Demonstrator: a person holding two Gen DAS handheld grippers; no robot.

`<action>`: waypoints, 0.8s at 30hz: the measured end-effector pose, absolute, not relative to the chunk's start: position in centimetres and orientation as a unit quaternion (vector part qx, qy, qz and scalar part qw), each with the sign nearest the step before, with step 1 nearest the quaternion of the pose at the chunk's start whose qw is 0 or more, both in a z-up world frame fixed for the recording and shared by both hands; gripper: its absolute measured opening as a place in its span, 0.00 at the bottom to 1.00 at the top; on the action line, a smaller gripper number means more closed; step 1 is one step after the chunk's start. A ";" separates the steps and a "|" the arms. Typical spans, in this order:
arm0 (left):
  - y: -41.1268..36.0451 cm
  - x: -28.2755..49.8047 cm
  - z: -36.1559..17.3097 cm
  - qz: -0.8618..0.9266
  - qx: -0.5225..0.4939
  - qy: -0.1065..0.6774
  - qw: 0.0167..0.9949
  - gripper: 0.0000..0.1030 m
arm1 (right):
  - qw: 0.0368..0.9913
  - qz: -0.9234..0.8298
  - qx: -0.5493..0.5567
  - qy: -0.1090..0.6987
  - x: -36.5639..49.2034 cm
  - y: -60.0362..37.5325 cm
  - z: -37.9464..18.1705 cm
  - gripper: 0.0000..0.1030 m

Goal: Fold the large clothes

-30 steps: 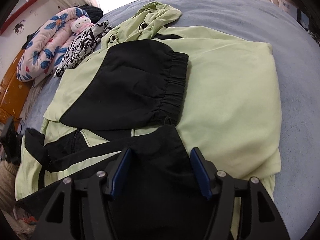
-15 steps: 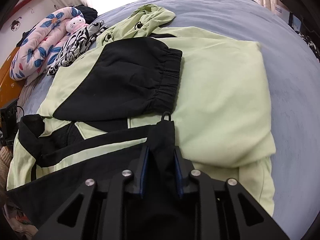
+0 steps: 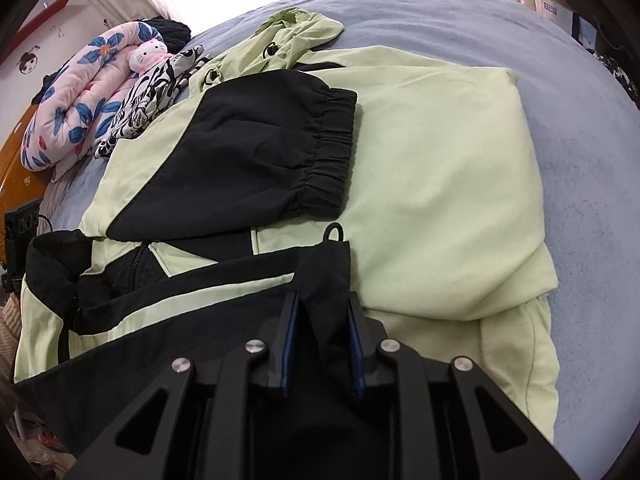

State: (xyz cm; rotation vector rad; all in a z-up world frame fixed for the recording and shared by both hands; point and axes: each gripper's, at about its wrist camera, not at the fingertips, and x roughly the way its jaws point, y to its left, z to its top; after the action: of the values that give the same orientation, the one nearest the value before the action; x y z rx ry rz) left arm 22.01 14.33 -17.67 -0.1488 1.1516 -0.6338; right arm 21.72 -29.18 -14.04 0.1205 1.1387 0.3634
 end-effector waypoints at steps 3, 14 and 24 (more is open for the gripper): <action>12.7 21.0 -17.1 -0.301 -0.051 0.521 0.797 0.04 | 0.829 0.165 0.053 0.532 21.5 -29.2 -13.8 0.20; 16.1 15.8 -8.0 -0.157 -0.139 0.410 0.888 0.02 | 0.895 0.131 0.065 0.422 16.9 -31.4 -5.1 0.10; 21.6 25.2 -3.6 0.009 -0.166 0.383 0.909 0.04 | 0.937 0.027 0.155 0.312 25.3 -35.1 1.6 0.11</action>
State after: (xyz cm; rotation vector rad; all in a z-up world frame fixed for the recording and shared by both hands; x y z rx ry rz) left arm 25.25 21.62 -3.58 -0.3429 0.7905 0.0185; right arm 25.33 -35.08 1.63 0.3159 0.6374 0.0548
